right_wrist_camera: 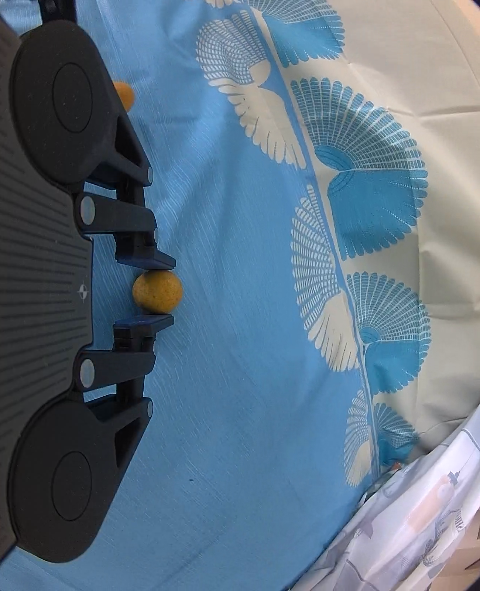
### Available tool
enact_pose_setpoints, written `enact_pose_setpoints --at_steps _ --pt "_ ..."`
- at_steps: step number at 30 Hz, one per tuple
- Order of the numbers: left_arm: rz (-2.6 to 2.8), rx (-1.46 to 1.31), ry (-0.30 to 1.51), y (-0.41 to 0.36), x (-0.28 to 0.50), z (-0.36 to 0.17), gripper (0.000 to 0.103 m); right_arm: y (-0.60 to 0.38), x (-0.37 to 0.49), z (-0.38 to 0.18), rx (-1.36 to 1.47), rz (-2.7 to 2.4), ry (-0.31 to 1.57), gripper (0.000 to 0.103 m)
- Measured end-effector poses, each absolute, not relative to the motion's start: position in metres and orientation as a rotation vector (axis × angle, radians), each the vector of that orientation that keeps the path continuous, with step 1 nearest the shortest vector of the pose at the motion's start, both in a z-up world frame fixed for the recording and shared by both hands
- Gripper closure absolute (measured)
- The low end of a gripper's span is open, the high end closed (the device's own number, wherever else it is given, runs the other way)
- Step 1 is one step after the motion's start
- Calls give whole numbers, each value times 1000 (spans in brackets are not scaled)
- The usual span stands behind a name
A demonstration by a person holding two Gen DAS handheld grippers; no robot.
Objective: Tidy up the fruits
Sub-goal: 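Grasp a small yellow fruit with the left gripper while the right gripper grasps another, then carry the yellow fruit with the left gripper while the right gripper carries its fruit to the plate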
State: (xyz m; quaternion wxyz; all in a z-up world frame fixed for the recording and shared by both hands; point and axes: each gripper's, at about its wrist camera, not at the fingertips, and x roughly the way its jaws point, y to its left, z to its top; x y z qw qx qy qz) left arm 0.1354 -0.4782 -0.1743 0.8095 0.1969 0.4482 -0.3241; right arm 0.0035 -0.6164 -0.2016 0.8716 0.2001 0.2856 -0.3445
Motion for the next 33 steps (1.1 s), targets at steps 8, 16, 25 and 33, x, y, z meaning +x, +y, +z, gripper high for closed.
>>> enact_pose_setpoints --at_steps 8,16,25,33 --pt "-763 354 993 -510 152 -191 14 -617 7 -202 397 -740 591 77" --pt "-783 380 998 -492 147 -187 72 -612 11 -204 362 -761 587 77" --pt "-639 338 945 -416 141 -137 72 -614 8 -202 396 -780 548 76" --pt "-473 294 877 -298 124 -65 72 -562 -2 -162 324 -733 472 77"
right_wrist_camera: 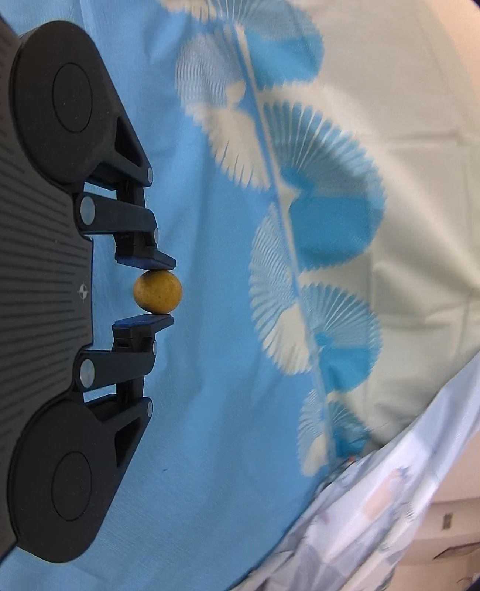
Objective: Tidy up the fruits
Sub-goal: 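Carry the yellow fruit with the left gripper while the right gripper carries its fruit to the plate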
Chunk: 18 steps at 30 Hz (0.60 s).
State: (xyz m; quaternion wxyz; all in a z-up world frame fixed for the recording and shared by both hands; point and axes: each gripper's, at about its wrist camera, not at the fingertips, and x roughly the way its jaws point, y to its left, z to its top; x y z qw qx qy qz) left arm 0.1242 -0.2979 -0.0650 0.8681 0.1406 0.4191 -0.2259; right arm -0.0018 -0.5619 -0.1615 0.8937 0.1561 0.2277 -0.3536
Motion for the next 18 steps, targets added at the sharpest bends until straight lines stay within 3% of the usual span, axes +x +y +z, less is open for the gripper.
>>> enact_pose_setpoints --at_steps 6,18 --pt "-370 279 873 -214 94 -23 72 -450 -42 -96 249 -469 440 76" --pt "-297 161 897 -59 15 14 72 -248 -116 -52 214 -7 636 76"
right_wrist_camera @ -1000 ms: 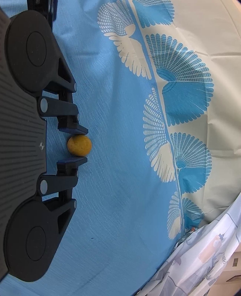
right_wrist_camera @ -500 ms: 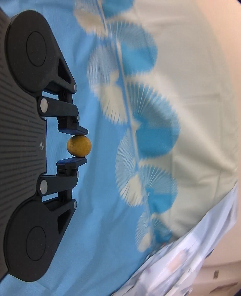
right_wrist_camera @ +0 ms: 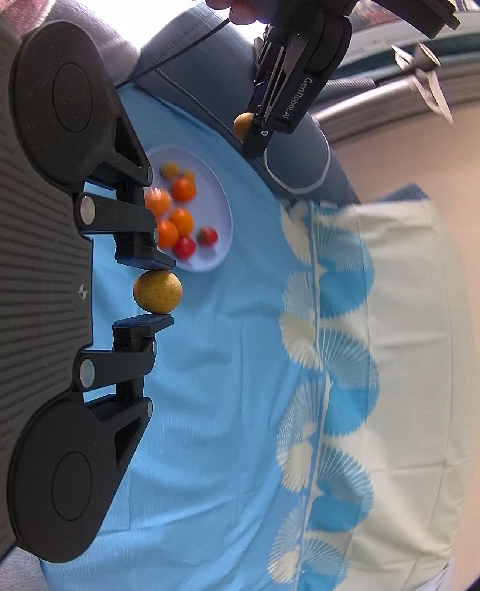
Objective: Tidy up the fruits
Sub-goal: 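Carry the yellow fruit with the left gripper while the right gripper carries its fruit to the plate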
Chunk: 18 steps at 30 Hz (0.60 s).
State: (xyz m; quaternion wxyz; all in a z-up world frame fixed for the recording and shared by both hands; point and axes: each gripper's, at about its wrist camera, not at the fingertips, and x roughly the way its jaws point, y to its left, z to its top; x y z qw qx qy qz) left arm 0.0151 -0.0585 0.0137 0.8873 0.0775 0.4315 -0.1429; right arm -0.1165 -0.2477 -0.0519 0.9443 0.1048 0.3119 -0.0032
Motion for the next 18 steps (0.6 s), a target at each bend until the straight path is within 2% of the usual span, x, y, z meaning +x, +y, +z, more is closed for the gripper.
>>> enact_pose_setpoints --at_steps 8,18 --pt "-269 100 873 5 -19 20 72 -192 -136 -22 180 76 634 76" --pt "-269 36 862 29 -24 21 72 -147 -140 -11 47 152 652 76"
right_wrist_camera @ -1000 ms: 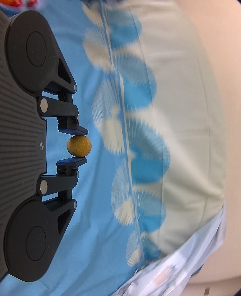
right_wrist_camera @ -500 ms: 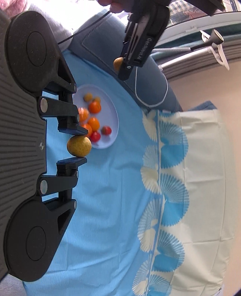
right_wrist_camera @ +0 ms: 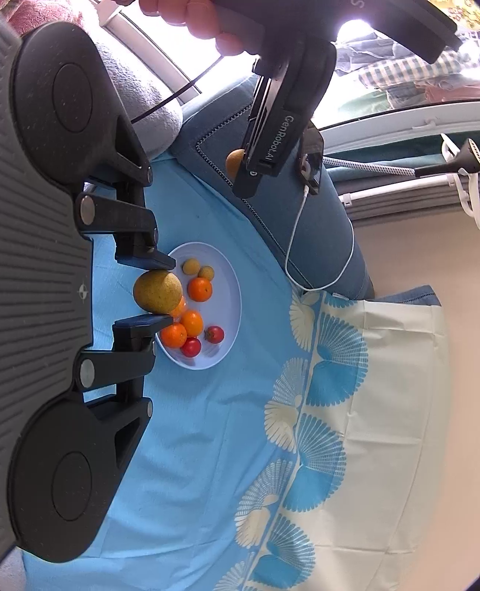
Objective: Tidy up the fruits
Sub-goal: 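Carry the yellow fruit with the left gripper while the right gripper carries its fruit to the plate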
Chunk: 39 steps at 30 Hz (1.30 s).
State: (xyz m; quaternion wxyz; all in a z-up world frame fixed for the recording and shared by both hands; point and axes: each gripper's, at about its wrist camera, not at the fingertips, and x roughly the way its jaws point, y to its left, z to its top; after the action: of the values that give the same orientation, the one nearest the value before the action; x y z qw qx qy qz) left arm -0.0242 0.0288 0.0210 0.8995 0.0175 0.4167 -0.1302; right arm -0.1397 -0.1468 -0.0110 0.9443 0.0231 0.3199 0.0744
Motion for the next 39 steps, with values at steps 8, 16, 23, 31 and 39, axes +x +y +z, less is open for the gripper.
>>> enact_pose_setpoints --at_steps 8,16,23,31,39 --pt "-262 12 871 33 -11 16 72 -146 -131 -14 46 137 677 76" --pt "-243 -24 889 33 20 9 72 -146 -101 -16 71 119 676 76" --pt "-236 -24 893 23 55 1 72 -147 -62 -29 70 101 700 76" --pt "-235 -26 907 10 94 -19 72 -145 -21 -44 41 111 715 76" --pt "-237 -25 919 -3 125 -39 72 -144 13 -63 27 114 741 76"
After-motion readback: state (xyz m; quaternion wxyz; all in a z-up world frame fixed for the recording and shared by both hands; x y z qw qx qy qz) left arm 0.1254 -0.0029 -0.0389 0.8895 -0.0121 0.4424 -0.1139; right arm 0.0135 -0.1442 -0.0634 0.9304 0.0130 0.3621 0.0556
